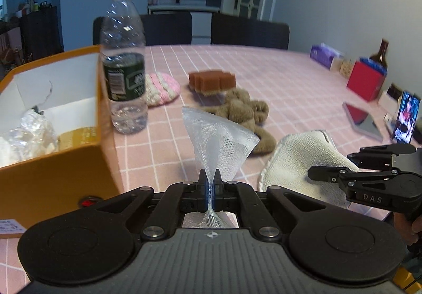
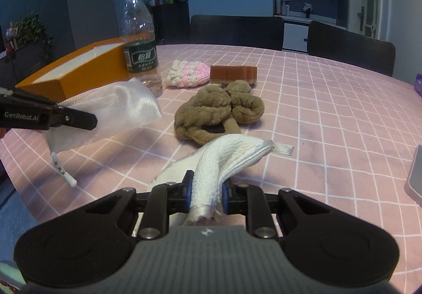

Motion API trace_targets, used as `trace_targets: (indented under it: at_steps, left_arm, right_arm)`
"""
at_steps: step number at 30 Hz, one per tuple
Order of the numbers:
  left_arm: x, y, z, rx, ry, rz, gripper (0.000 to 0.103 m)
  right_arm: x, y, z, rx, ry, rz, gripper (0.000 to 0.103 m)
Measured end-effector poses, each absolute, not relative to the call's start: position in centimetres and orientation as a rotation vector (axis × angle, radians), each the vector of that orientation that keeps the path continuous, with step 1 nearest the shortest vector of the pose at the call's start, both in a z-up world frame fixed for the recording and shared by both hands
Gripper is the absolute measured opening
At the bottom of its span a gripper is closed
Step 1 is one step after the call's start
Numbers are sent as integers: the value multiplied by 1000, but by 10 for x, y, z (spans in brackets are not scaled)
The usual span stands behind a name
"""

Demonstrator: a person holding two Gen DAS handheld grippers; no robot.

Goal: Organize soft objects
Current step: 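Carry the mesh bag and white mitt toward the orange box with both grippers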

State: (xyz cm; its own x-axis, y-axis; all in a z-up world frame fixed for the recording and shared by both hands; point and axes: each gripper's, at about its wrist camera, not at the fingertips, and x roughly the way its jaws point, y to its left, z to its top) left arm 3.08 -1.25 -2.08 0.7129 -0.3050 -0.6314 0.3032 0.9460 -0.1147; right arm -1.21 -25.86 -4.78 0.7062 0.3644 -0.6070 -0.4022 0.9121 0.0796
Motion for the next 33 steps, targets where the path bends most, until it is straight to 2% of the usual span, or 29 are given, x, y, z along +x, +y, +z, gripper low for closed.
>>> trace_targets:
  at_steps: [13,21,27,33]
  left_arm:
    - [-13,50,11,-79,514,-260,2]
    - [-17,119,58,-16,422,-116,2]
    - [8,147,88,75,423,-84,2]
    - [52,160,90,147,494,-100,2]
  right_arm:
    - [-13,-224,4,-121,589,483,19]
    - [8,-173,65,-146,485,622,19]
    - [33,-116,103,-190,413,742,19]
    - [72,-47,112,-339,392,829,19]
